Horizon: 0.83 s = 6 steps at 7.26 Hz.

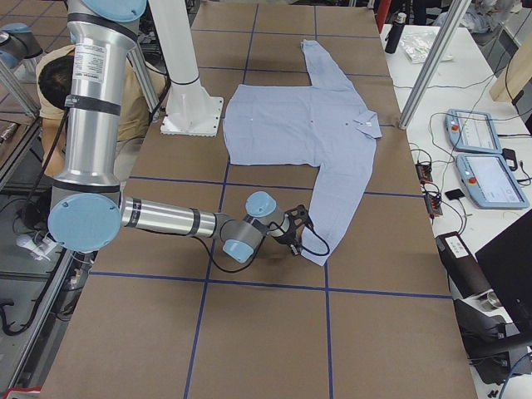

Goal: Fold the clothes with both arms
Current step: 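Close the right gripper on the sleeve cuff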

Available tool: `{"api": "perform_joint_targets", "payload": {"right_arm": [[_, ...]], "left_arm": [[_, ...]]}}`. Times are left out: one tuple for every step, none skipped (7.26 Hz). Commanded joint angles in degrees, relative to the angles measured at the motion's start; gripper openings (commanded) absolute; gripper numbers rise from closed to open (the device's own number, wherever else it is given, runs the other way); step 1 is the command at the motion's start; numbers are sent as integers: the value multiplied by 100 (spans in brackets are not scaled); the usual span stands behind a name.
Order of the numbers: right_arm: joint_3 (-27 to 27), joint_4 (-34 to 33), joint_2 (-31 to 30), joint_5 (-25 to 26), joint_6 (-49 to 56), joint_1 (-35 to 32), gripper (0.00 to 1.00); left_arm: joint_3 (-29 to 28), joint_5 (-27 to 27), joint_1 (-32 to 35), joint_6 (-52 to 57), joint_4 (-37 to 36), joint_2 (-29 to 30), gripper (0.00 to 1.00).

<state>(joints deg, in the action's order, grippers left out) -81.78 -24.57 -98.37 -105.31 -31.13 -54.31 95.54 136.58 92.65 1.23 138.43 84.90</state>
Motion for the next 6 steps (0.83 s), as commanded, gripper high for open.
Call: {"api": "perform_joint_targets", "payload": {"right_arm": [[-13,-4,-25,-6,-164,-9,0],[-100,-12,-33,-41,-166,-18,0],[-336,-160,1,-164,-174,-70,0],[-922,-849,45,-365,-183,-245,0],[-1737,-2048,315,-341,-288,-246,0],[-2041,-2991,997,-306,-637,-238,0]], "left_arm": [[0,0,-1,0,0,0,100],[0,0,-1,0,0,0,100],[0,0,-1,0,0,0,100],[0,0,-1,0,0,0,100],[0,0,-1,0,0,0,100],[0,0,-1,0,0,0,100]]}}
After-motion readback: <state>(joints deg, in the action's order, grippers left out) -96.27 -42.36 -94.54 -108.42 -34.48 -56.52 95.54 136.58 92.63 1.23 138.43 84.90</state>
